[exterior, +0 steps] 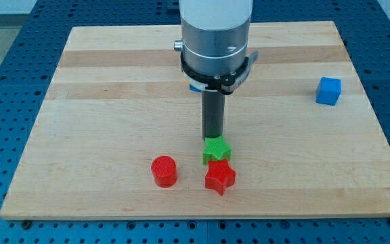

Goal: Place the green circle in between the yellow blocks

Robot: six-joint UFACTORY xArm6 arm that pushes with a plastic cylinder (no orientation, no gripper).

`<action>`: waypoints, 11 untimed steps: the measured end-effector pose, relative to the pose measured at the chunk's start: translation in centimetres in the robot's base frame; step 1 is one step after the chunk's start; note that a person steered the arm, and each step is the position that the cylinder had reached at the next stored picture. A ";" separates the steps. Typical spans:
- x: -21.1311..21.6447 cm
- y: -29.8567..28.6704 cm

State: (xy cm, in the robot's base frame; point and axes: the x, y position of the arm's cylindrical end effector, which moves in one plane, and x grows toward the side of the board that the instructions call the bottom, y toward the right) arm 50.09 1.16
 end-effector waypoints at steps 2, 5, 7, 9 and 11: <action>-1.9 -0.7; -7.9 -10.3; -16.5 -11.5; -21.0 -6.7; -20.7 -1.5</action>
